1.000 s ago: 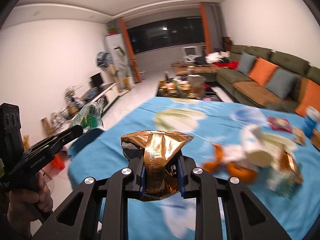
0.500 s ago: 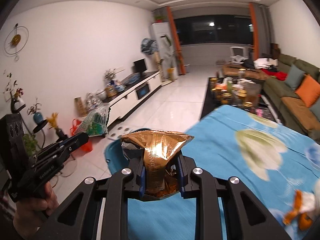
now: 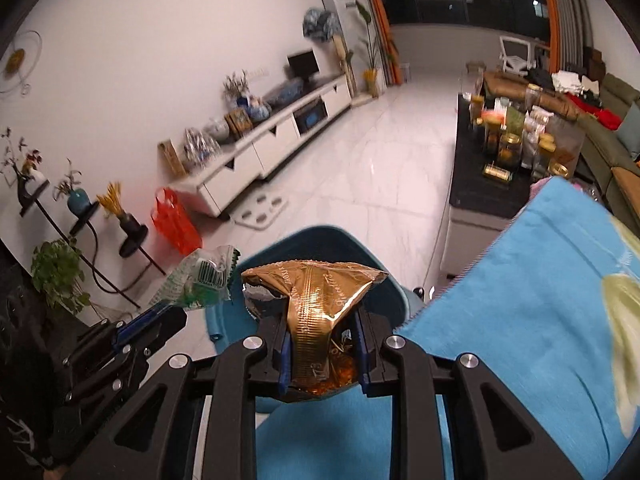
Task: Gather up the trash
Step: 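Lift both wrappers and carry them toward the teal bin, then open both tools over the teal bin to drop the wrappers, then return both tools to the table over the remaining trash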
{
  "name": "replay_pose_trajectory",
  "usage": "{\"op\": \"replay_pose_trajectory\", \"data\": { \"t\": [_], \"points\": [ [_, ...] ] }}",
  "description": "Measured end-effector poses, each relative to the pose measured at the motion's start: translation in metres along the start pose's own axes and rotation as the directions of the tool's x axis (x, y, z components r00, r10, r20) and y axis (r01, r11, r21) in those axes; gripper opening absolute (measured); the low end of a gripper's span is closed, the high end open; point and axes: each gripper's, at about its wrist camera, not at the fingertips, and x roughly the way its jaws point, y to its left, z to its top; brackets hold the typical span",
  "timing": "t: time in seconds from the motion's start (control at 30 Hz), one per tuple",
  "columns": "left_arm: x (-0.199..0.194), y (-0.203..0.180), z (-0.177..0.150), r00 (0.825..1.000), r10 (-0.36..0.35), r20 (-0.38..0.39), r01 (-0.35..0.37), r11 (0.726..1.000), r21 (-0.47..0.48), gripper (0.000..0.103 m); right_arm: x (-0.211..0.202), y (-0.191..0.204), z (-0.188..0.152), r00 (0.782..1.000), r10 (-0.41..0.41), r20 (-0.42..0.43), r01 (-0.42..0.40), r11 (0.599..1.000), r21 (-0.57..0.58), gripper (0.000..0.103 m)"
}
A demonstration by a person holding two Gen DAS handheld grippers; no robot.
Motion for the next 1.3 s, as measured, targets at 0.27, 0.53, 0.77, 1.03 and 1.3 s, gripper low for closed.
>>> {"op": "replay_pose_trajectory", "data": {
  "t": [0.27,0.53,0.77,1.03,1.3],
  "points": [
    [0.062,0.003,-0.005,0.996,0.043,-0.077,-0.043,0.999,0.001,0.015,0.052,0.011,0.013,0.992,-0.045,-0.119,0.042,0.999,-0.027,0.026],
    [0.111,0.013,-0.007,0.989,0.073,-0.125,-0.077,0.997,-0.023,0.038,0.077,0.013,0.019,0.975,-0.111,-0.194,0.099,0.993,-0.071,0.046],
    [0.111,0.025,-0.014,0.988,0.103,-0.117,-0.110,0.992,-0.057,0.054,0.077,0.010,0.021,0.977,-0.101,-0.188,0.092,0.994,-0.057,0.057],
    [0.069,0.031,-0.018,0.992,0.109,-0.064,-0.115,0.989,-0.091,0.075,0.051,0.014,0.024,0.988,-0.093,-0.124,0.086,0.994,-0.065,0.060],
    [-0.005,0.009,-0.005,0.994,0.085,0.074,-0.080,0.995,-0.067,0.097,-0.011,0.009,0.010,0.996,-0.088,0.017,0.089,0.994,-0.066,0.082]
  ]
}}
